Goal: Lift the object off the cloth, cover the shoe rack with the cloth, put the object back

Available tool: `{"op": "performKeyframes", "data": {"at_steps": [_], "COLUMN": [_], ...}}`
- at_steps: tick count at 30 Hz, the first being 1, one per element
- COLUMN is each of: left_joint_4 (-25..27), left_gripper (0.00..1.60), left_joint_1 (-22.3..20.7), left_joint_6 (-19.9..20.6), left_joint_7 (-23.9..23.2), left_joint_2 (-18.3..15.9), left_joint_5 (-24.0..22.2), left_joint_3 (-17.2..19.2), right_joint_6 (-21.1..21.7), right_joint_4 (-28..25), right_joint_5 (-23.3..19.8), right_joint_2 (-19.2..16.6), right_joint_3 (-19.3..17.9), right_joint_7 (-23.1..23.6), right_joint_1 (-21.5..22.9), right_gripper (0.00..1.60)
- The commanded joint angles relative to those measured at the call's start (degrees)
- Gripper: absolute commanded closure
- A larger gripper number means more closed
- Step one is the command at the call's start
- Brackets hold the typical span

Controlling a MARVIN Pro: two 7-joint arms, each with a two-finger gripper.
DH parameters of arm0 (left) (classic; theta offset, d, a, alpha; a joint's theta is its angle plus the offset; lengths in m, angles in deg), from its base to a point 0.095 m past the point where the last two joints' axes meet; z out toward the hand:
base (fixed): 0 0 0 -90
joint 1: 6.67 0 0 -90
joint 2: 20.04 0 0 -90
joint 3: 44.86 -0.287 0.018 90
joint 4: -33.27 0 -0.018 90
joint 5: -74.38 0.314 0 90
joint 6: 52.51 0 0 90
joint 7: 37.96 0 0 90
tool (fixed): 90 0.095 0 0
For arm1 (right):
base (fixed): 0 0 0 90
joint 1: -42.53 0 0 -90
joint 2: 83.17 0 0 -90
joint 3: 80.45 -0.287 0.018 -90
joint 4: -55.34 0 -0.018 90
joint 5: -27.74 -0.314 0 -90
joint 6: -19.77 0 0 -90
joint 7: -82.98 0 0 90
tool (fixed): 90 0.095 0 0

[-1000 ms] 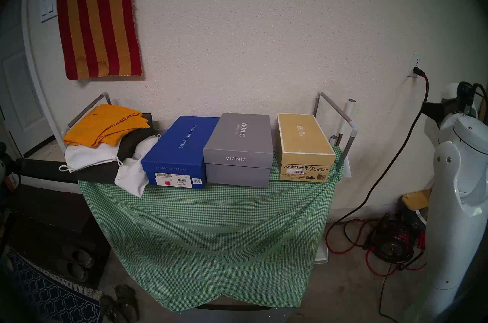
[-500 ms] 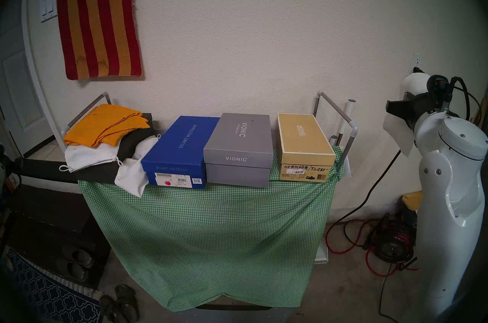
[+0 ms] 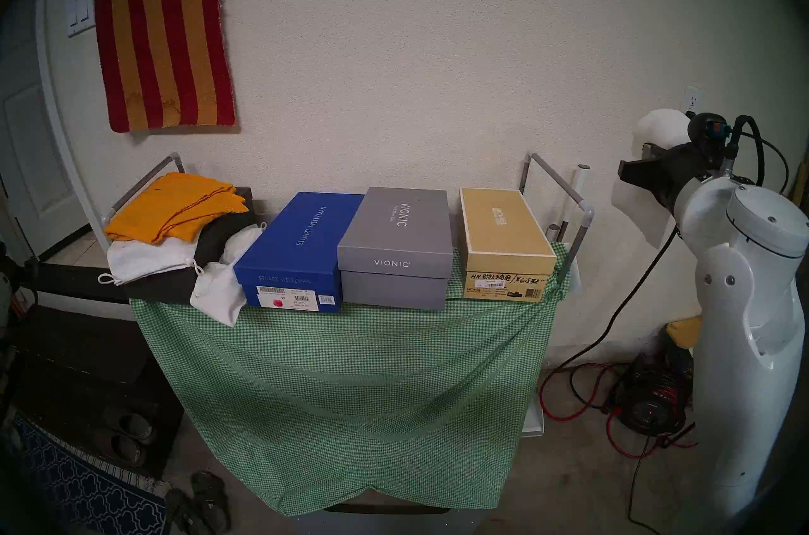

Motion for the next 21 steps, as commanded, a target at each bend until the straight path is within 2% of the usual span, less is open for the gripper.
{"op": "performKeyframes", "data": {"at_steps": [1, 12, 21], "left_joint_4": [0.5, 1.6, 2.8], "left_gripper": [0.0, 0.0, 0.0], "left_joint_1": [1.6, 3.7, 6.1], "left_joint_6": [-2.8, -6.7, -10.7], "left_joint_7": [1.4, 4.0, 6.6], "left_joint_2": [-0.2, 0.0, -0.1], "left_joint_5": [-0.6, -1.5, -2.2], "left_joint_3": [0.8, 1.3, 1.9], "right_joint_6": [-0.3, -0.7, -1.4], "right_joint_4": [-0.3, -0.3, -0.3], "right_joint_5": [-2.0, -4.4, -5.9], "right_joint_2": [-1.4, -2.3, -0.5], "right_joint_3": [3.6, 10.5, 14.4], "right_joint_7": [3.0, 7.0, 7.8], "right_joint_1": [2.3, 6.1, 7.6], "right_gripper": [1.6, 1.6, 1.6]}}
